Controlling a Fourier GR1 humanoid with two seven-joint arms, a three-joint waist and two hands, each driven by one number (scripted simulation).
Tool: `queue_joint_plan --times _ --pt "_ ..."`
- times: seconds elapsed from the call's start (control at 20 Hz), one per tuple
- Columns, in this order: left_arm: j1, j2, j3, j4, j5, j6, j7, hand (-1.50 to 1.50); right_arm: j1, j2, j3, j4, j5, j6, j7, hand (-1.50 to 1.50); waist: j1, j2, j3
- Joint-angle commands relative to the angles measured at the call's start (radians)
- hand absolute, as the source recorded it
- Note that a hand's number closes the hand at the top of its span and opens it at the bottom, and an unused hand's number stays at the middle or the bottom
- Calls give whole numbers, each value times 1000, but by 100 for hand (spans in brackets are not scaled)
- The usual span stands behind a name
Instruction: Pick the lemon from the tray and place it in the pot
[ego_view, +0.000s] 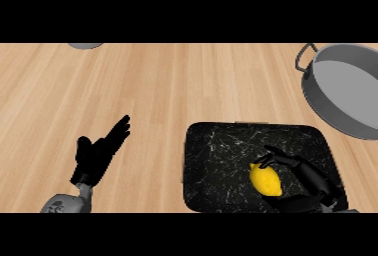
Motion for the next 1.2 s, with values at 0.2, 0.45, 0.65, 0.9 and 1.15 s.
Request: queue_joint_plan --times 0.2,0.45,0.65,0.9,1.15 --pt "-5 2 14 -48 11 -15 57 0 0 85 15 80 0 -10 -86 150 7 23 23" --pt "13 20 49 -19 14 1 12 0 41 -222 -438 274 -255 57 -251 150 -44 34 31" --pt "38 28 42 -27 18 -21 -9 0 27 -380 -617 439 -322 83 -313 150 -21 35 34" --pt "-4 -5 7 -9 -9 -13 -6 0 -13 -514 -693 691 -308 142 -443 150 10 37 34" --pt "-26 13 30 -13 10 -30 25 0 -62 -640 -682 831 -227 121 -533 150 26 34 32"
